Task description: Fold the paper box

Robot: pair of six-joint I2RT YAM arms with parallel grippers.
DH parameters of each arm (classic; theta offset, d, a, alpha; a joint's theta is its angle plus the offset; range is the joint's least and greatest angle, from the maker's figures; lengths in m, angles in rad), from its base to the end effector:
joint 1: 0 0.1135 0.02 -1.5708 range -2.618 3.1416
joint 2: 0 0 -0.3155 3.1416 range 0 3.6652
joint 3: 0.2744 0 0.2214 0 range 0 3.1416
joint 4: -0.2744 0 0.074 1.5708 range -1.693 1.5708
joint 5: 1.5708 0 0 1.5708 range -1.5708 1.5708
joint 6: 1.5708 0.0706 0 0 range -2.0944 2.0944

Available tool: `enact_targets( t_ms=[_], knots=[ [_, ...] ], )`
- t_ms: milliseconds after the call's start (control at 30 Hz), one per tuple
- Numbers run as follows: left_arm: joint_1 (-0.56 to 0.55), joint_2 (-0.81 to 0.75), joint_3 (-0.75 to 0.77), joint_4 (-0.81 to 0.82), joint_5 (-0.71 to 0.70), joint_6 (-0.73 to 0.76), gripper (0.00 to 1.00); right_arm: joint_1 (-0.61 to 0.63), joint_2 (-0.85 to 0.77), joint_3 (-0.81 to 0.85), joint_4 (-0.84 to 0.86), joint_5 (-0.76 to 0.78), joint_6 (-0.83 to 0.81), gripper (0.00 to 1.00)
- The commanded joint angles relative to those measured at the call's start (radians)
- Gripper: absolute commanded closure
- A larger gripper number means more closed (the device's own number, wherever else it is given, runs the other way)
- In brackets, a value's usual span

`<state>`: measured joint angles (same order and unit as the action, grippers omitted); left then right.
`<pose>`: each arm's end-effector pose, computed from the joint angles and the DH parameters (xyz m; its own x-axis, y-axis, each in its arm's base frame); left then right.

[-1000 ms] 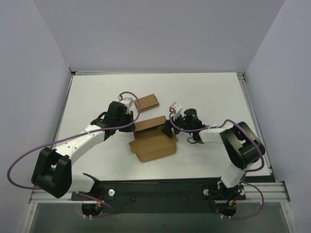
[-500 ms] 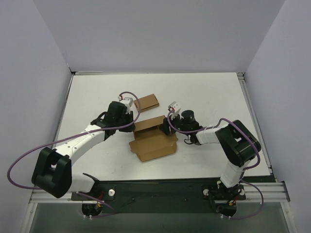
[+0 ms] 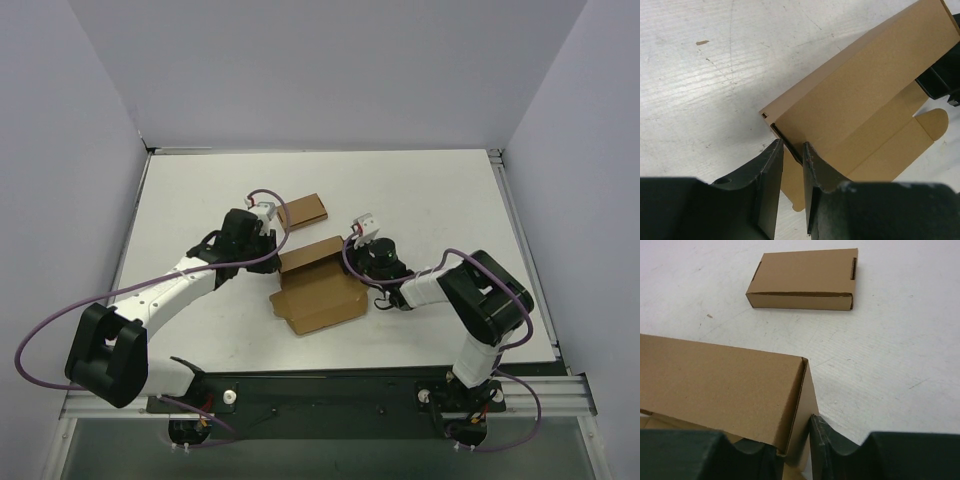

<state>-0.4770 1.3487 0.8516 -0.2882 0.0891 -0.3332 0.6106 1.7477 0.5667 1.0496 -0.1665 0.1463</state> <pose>0.2356 -0.1289 0.2703 -0.7614 0.0268 -0.6477 0.2795 0.9151 -0.2907 0.2836 0.2128 0.2309 -0.2083 0.0297 -0.9776 -0.6769 0.7171 0.1660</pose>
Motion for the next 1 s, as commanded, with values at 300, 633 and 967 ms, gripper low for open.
enact_targets(
  t_ms=[300,633,967],
  knots=[
    [-0.006,-0.065,-0.002,0.104,0.075,-0.030,0.67,0.023,-0.062,0.005,-0.065,0.140,0.075,1.00],
    [-0.006,-0.141,0.053,0.127,-0.008,0.005,0.32,0.031,-0.181,0.018,-0.282,0.217,0.090,1.00],
    [-0.063,-0.278,-0.006,0.164,0.047,0.109,0.24,0.028,-0.293,0.119,-0.587,0.135,0.102,1.00]
  ],
)
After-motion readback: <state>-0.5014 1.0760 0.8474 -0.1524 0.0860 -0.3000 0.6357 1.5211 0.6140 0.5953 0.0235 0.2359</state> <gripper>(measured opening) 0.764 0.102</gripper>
